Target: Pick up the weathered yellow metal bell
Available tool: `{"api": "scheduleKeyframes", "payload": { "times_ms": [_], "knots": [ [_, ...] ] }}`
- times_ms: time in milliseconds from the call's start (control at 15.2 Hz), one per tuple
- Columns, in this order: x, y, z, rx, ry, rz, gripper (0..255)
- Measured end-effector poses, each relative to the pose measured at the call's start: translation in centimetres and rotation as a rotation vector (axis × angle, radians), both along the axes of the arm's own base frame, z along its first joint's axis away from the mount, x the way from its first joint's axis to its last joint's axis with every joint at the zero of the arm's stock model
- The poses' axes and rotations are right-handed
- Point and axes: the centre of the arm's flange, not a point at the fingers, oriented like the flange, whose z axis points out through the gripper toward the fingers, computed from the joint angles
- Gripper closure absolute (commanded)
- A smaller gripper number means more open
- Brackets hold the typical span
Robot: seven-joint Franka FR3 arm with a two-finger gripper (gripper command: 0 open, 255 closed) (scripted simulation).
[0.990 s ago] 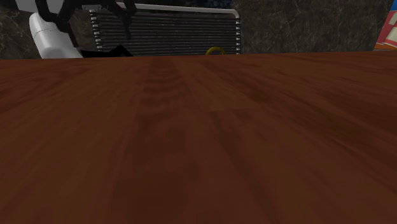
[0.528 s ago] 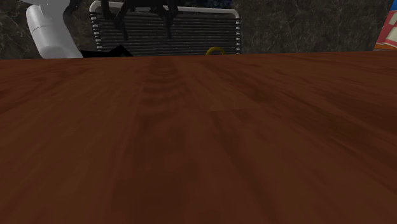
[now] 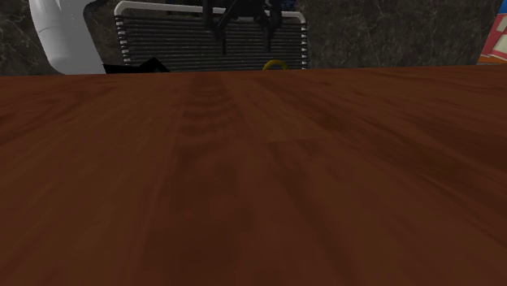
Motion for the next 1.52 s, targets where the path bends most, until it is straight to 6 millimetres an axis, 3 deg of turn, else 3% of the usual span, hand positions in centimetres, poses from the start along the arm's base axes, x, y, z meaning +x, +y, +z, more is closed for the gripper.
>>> {"api": "scheduleKeyframes", "payload": {
  "times_ms": [330,594,858,924,1518],
  "knots": [
    [2.6,6.3,-0.1,-0.018,0.042,-0.052,0],
    [3.1,7.5,-2.0,-0.02,0.049,-0.064,0],
    [3.2,7.4,-3.9,-0.02,0.05,-0.065,0],
    [3.2,7.4,-4.1,-0.02,0.05,-0.065,255],
    [3.2,7.4,-4.2,-0.019,0.048,-0.065,255]
  ]
}}
